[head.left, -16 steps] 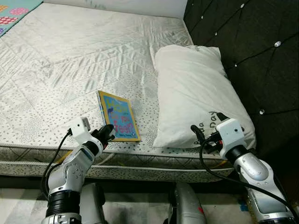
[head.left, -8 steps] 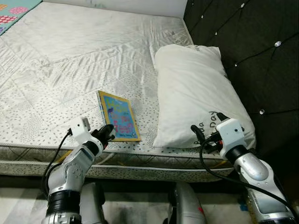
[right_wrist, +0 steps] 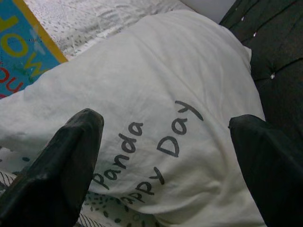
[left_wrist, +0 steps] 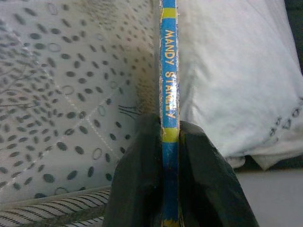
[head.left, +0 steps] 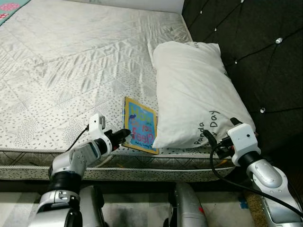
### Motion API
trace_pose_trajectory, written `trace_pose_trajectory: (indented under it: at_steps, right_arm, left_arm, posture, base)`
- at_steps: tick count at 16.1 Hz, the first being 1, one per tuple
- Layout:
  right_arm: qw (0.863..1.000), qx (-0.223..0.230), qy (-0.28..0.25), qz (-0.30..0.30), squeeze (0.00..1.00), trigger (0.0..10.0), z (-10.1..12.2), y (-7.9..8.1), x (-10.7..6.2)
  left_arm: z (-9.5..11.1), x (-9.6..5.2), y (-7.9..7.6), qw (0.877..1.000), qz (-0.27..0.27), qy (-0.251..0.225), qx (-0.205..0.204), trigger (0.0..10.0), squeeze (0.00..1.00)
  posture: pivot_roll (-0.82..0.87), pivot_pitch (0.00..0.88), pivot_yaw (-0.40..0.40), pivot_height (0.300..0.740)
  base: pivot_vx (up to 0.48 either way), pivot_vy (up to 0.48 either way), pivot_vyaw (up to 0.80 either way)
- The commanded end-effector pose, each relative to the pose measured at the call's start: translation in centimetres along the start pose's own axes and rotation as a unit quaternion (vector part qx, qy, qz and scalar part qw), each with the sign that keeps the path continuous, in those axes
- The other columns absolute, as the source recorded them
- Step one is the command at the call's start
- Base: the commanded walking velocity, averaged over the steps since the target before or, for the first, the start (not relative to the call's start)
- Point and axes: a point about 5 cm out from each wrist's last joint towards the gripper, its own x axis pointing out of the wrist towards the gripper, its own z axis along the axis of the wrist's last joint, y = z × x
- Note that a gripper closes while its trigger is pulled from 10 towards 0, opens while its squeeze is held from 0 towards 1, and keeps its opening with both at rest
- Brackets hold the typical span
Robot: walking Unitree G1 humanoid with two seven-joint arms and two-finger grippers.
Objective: Clean up the room
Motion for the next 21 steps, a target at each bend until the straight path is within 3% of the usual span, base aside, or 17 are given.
trace_pose_trajectory:
  at_steps: [1, 4, 7, 8, 9, 10, 12, 17, 21]
  right_arm:
    - [1.0, -0.009, 0.0, -0.011, 0.0, 10.0, 0.2, -0.7, -0.3]
    - [1.0, -0.009, 0.002, -0.013, 0.0, 10.0, 0.1, -0.8, -0.3]
    - [1.0, -0.007, 0.003, -0.012, 0.0, 10.0, 0.1, -0.7, -0.4]
    - [1.0, -0.006, 0.003, -0.012, 0.0, 10.0, 0.1, -0.7, -0.5]
    - [1.0, -0.005, 0.003, -0.012, 0.0, 10.0, 0.1, -0.7, -0.4]
    - [1.0, -0.005, 0.002, -0.012, 0.0, 10.0, 0.1, -0.7, -0.4]
    - [1.0, -0.004, 0.001, -0.012, 0.0, 10.0, 0.2, -0.7, -0.4]
    - [1.0, -0.003, 0.002, -0.014, 0.0, 10.0, 0.2, -0.8, -0.4]
    - [1.0, 0.0, 0.002, -0.013, 0.0, 10.0, 0.1, -0.6, -0.2]
  left_arm:
    - [-0.9, 0.2, -0.8, 0.999, -0.031, 0.038, 0.011, 10.0, 0.0]
    - [-1.2, -0.3, -0.2, 0.999, -0.024, 0.045, 0.012, 10.0, 0.0]
    - [-1.4, -1.5, 2.2, 0.998, 0.02, 0.054, 0.014, 10.0, 0.0]
    - [-1.5, -2.1, 3.0, 0.998, 0.034, 0.057, 0.014, 10.0, 0.33]
    - [-1.5, -2.4, 3.6, 0.997, 0.048, 0.057, 0.013, 10.0, 0.85]
    - [-1.5, -2.6, 4.0, 0.997, 0.058, 0.058, 0.015, 10.0, 1.0]
    - [-1.2, -3.1, 5.1, 0.995, 0.088, 0.051, 0.019, 10.0, 1.0]
    - [0.5, -3.5, 6.1, 0.99, 0.138, 0.011, 0.026, 10.0, 1.0]
    - [2.9, -5.3, 8.0, 0.972, 0.226, -0.06, 0.035, 10.0, 1.0]
  posture:
    - [-0.29, 0.123, -0.125, 0.572]
    - [-0.29, 0.119, -0.123, 0.572]
    - [-0.29, 0.119, -0.123, 0.572]
    - [-0.29, 0.119, -0.123, 0.572]
    - [-0.29, 0.118, -0.124, 0.572]
    - [-0.29, 0.118, -0.124, 0.572]
    - [-0.29, 0.117, -0.123, 0.572]
    - [-0.29, 0.115, -0.122, 0.572]
    - [-0.28, 0.113, -0.12, 0.572]
  base:
    - [0.0, 0.0, 0.0]
    - [0.0, 0.0, 0.0]
    - [0.0, 0.0, 0.0]
    - [0.0, 0.0, 0.0]
    - [0.0, 0.0, 0.0]
    - [0.0, 0.0, 0.0]
    - [0.0, 0.0, 0.0]
    - [0.0, 0.0, 0.0]
    - [0.0, 0.0, 0.0]
